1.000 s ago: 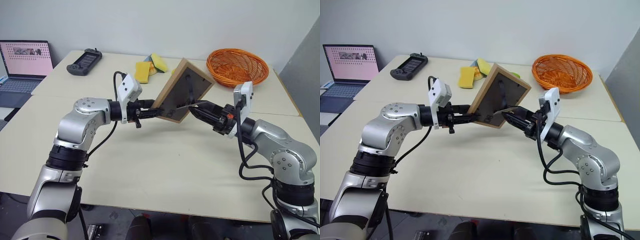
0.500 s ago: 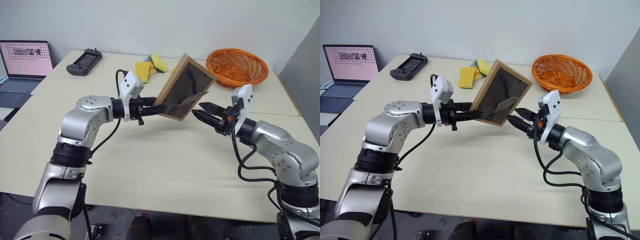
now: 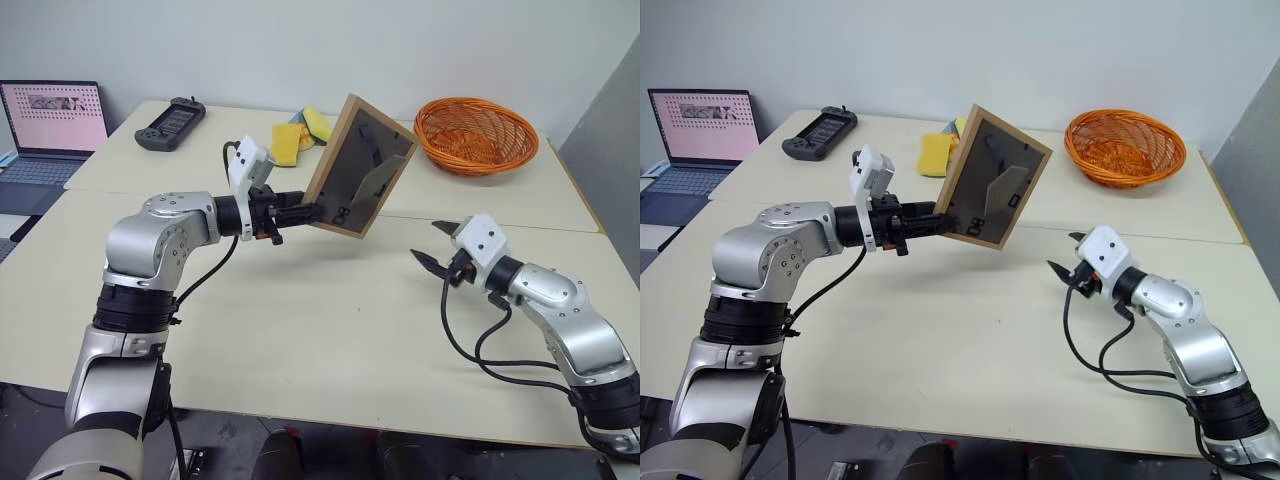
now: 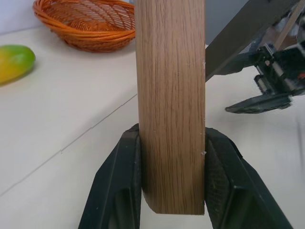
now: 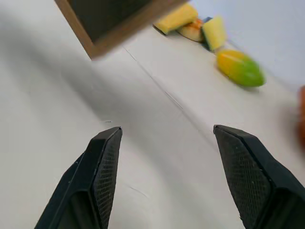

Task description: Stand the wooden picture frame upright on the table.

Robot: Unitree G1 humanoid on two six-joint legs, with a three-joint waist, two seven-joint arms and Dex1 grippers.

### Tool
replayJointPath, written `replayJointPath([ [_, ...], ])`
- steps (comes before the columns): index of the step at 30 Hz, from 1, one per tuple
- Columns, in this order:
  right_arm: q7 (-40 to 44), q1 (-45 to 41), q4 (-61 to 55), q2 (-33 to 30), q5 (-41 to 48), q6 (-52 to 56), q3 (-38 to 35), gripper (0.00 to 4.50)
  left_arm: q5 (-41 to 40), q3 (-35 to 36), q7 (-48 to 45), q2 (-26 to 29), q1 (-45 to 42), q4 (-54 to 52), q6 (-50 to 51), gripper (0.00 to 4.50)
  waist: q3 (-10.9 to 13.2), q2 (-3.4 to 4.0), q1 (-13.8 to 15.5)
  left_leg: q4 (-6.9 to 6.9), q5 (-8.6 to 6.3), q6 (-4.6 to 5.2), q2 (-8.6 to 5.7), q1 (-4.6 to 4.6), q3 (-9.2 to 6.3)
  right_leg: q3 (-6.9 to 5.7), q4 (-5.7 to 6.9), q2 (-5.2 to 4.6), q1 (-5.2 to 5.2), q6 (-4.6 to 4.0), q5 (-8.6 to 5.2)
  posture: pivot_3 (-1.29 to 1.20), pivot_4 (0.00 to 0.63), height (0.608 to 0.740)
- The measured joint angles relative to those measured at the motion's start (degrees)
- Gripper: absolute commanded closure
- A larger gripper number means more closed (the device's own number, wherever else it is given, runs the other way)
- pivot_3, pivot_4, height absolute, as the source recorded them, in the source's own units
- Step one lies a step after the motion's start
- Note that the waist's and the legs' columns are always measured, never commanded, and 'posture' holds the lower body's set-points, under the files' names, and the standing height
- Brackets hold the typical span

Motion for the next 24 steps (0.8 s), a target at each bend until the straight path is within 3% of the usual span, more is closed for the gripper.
replayJointPath([
  [6,-14.84,-1.27,16.3,-4.46,-24.3,-34.13,2.87,1.25,-10.36,5.47,5.27,-0.1,3.1,-5.54,22.83,3.2,0.0,0.0,-0.24,0.01,0.01,-0.01,0.01,0.02,-0.01,0.01,0.12,0.0,-0.03,0.0,0.0,0.0,0.15,0.74],
  [10,-25.95,-4.1,22.85,-5.0,-36.19,-47.94,4.07,1.25,-16.2,9.41,9.54,-2.48,5.49,-8.93,36.43,3.2,0.0,0.0,-0.55,0.08,0.03,-0.05,-0.03,0.08,-0.06,0.01,0.42,-0.02,-0.04,-0.04,-0.02,0.0,0.15,0.74],
  [14,-35.83,-6.94,27.37,-4.04,-44.71,-55.2,5.17,1.25,-21.03,14.23,14.58,-4.31,5.71,-9.37,44.19,3.2,0.0,0.0,-0.74,0.12,0.11,-0.09,-0.07,0.19,-0.1,0.02,0.76,-0.03,-0.04,-0.09,-0.06,0.0,0.15,0.74],
  [24,-48.31,-13.38,33.33,0.33,-55.03,-59.25,8.02,1.25,-30.53,16.19,24.95,-4.39,5.62,-6.8,44.54,3.2,0.0,-0.01,-1.41,0.11,0.3,-0.37,-0.09,0.26,-0.15,0.01,0.9,-0.06,-0.01,-0.11,-0.05,0.0,0.15,0.74],
])
